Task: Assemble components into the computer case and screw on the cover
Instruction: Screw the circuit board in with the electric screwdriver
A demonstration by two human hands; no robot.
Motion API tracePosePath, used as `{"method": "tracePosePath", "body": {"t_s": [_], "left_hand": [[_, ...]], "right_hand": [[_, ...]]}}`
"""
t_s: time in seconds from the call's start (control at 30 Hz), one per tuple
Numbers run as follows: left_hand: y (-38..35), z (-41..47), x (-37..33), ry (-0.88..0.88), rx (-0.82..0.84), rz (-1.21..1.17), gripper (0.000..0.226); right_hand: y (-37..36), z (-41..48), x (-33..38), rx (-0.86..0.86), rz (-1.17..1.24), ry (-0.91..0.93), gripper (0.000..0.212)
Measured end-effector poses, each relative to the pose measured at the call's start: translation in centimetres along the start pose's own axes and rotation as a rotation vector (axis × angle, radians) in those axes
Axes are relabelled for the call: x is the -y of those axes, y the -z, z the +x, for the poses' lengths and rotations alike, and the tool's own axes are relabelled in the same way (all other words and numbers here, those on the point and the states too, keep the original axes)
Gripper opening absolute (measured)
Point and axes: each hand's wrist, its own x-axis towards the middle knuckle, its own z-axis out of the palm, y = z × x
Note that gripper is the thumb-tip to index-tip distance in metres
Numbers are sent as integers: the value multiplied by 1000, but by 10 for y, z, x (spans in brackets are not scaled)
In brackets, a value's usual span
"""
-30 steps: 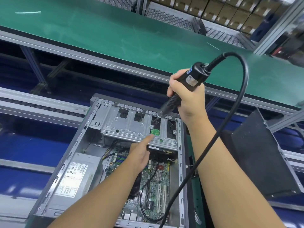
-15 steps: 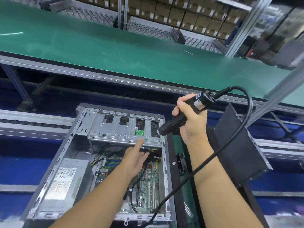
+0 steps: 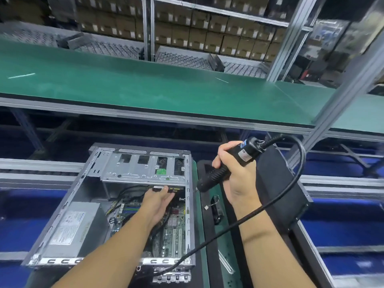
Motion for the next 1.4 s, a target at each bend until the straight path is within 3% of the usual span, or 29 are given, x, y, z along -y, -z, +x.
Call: {"method": "tracePosePath", "body": {"t_s": [0.23,0.37,0.5,0.63,0.73,0.87,0.97,1.03,1.1,1.27,1.33,1.4], "left_hand": [[-14,-4,6,-37,-130,100,82],[-14,-7,7,-1,-172,130,77],[-13,-19,8,123,-133,285,52],[-12,-35,9,-28,-257,396,34],[-7,-52,1,-21,-209,423,22],[9,-86,-19,-15,-222,373,25],[14,-114,-34,100,-11,438,55],[15,-125,-43,155,168,354,82],[16,-138,-55,150,243,200,89],[53,-154,-89,7,173,-88,27],[76,-164,-106,-19,146,-162,30],[107,-175,-122,-17,132,-123,30]], "right_hand": [[15,-14,20,36,-14,28,29],[17,-20,26,78,-18,33,21],[15,-26,24,90,8,2,18],[2,-32,20,163,37,-2,15],[-18,-37,15,200,39,-20,17],[-48,-43,10,253,-42,-4,16],[-70,-52,5,292,-85,20,16],[-89,-61,1,337,-130,4,21],[-108,-72,-4,385,-184,-13,22],[-153,-101,-14,517,-297,86,37],[-165,-109,-19,642,-418,131,42],[-176,-118,-25,866,-493,1,49]]}}
